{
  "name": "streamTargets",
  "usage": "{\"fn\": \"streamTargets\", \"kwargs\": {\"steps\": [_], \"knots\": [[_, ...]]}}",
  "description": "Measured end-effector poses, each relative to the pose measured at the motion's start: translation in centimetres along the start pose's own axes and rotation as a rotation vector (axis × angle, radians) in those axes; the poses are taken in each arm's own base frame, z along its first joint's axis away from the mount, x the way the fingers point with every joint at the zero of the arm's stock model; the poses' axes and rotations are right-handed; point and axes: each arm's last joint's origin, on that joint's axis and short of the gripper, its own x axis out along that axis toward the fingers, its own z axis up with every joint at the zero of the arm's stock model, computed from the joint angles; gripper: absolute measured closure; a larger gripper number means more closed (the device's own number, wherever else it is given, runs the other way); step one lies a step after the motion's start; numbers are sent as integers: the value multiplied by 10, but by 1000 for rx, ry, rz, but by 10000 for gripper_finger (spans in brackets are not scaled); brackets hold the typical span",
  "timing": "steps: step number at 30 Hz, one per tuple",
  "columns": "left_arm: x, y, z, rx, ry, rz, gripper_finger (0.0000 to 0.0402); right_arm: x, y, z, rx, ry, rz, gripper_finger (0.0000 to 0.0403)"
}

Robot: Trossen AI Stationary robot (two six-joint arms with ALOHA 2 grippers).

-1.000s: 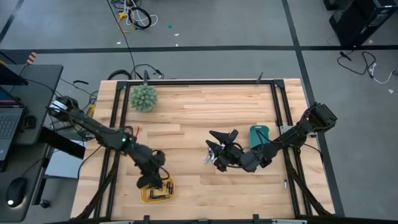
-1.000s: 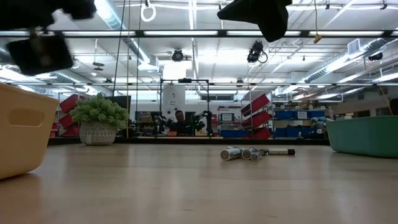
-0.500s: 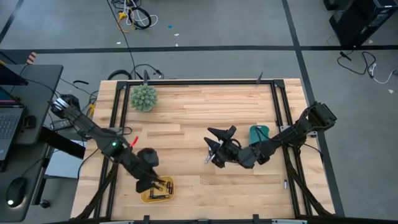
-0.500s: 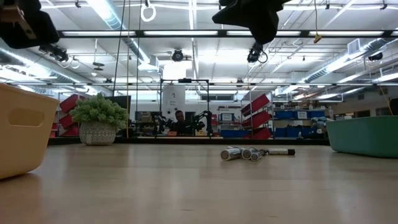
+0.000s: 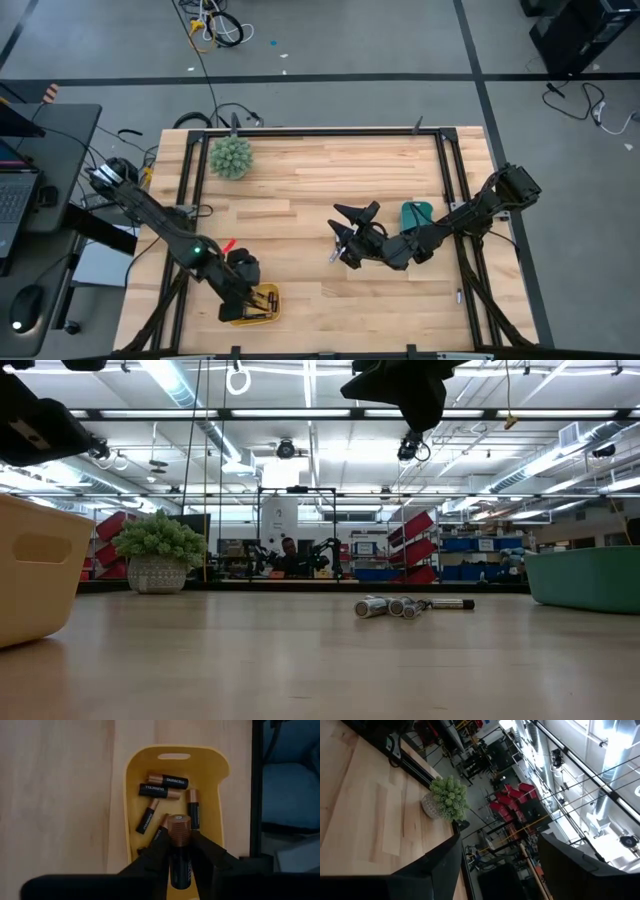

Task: Sort batteries
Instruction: Put the black battery into the yellow bin, then put the silver battery into the green bin

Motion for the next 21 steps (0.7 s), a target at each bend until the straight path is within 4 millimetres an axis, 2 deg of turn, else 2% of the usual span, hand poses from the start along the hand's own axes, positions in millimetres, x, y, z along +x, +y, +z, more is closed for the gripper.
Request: {"fn": "streamTargets", "kwargs": {"steps": [8,12,17,21], "knots": [[0,0,0,-19,-7,6,288,0,0,0,1,1,-1,158],[0,2,2,-4,-10,8,283,0,0,-1,9,17,-13,161],[0,4,9,-7,-46,-5,283,1,-7,-3,31,148,-130,163],[-1,3,21,101,-139,-38,282,0,-9,-4,44,177,-154,163]]}}
